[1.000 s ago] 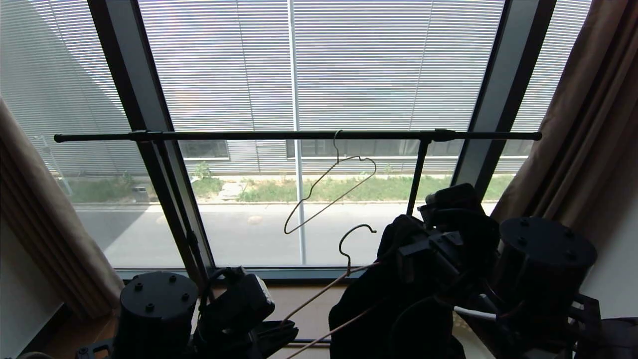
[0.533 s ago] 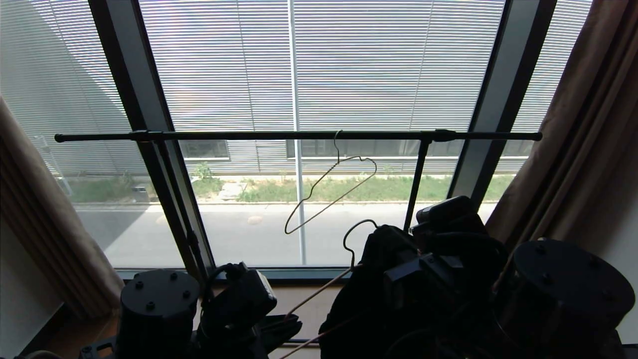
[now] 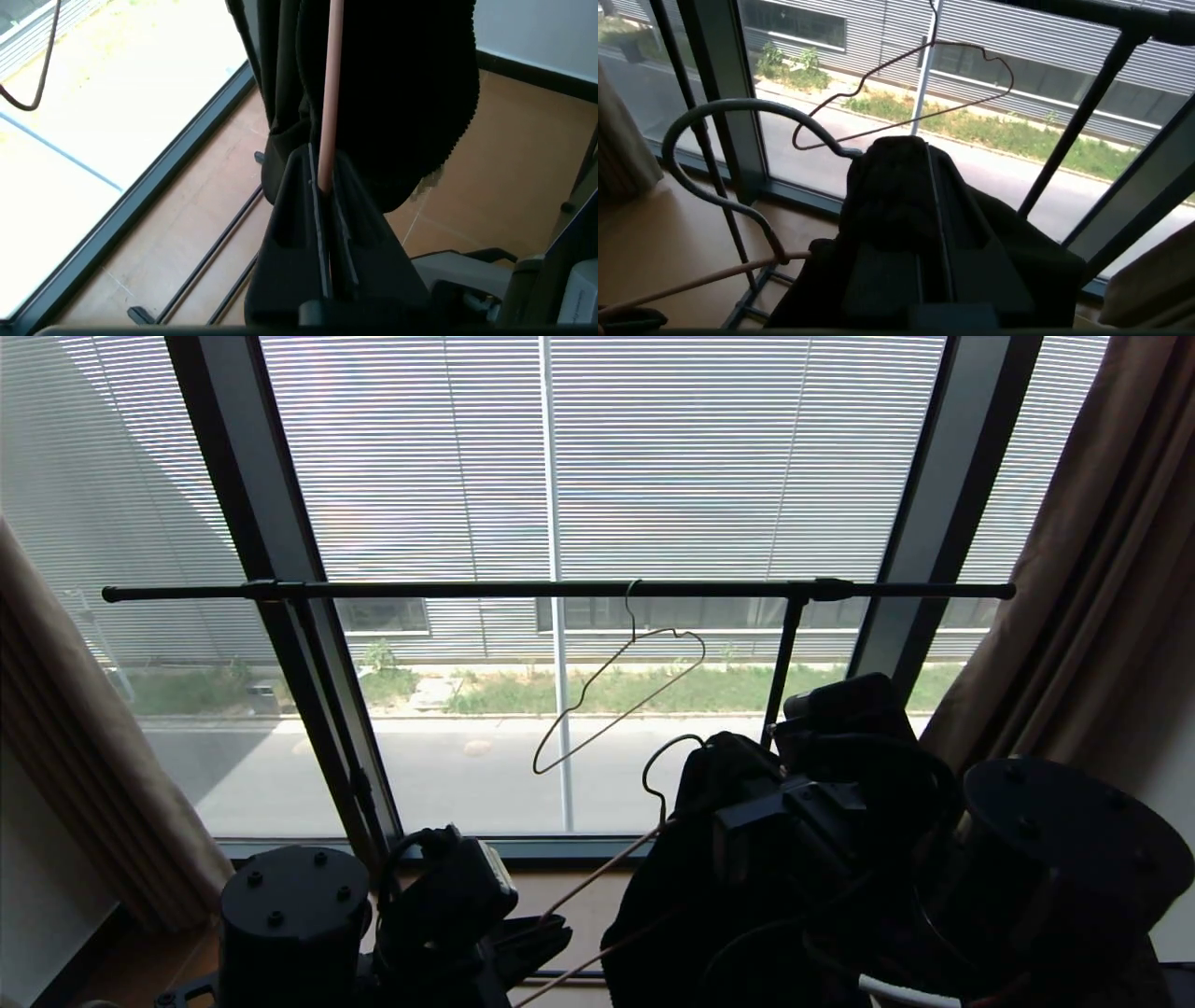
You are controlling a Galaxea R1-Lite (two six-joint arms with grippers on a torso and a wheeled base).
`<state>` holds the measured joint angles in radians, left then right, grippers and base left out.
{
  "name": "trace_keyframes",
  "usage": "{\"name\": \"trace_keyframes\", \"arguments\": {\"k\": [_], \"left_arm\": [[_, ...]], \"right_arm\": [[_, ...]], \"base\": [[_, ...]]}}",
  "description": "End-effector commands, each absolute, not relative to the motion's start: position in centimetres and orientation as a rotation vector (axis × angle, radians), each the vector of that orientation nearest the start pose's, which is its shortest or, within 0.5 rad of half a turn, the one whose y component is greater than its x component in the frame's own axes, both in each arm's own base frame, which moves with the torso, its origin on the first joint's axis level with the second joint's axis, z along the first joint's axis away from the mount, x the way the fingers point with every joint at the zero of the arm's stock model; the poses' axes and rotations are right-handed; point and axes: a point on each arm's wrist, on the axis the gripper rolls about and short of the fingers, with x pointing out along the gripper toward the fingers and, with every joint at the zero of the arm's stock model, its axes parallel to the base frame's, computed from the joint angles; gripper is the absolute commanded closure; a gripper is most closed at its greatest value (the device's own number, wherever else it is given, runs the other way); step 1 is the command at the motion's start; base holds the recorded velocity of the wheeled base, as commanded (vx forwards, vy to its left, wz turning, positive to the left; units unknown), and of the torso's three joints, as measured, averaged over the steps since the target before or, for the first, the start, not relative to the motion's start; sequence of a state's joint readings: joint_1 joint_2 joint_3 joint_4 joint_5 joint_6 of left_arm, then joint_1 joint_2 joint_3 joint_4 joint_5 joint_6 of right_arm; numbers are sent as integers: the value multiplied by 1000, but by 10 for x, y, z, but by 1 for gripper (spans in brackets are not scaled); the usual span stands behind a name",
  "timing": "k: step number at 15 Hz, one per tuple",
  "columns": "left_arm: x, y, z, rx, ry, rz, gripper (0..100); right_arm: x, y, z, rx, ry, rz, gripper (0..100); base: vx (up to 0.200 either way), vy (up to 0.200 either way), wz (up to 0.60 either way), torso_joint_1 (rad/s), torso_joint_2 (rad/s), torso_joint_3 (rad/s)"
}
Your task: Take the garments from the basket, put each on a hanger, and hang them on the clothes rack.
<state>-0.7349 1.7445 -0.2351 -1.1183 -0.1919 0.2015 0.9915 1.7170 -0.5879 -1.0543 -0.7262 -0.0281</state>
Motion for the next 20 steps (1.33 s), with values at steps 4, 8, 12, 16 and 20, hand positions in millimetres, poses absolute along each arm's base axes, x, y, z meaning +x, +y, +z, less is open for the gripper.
{"name": "trace_keyframes", "arguments": {"k": [4,8,12,16,20], "left_arm": [[164,-154,86,282,258,-949,100],[159,-150,87,271,215,-950,100],[159,-150,91,257,181,-945,100],[160,-150,91,254,176,-940,100],[171,-147,95,244,159,-893,100]], "right_arm": [[179,225,169,-57,33,223,0],[185,224,174,-34,22,196,0],[184,223,173,-38,25,183,0],[184,223,171,-42,29,183,0],[183,222,169,-48,34,184,0]], "base": [[0,0,0,0,0,0],[0,0,0,0,0,0],[0,0,0,0,0,0],[0,0,0,0,0,0],[0,0,0,0,0,0]]}}
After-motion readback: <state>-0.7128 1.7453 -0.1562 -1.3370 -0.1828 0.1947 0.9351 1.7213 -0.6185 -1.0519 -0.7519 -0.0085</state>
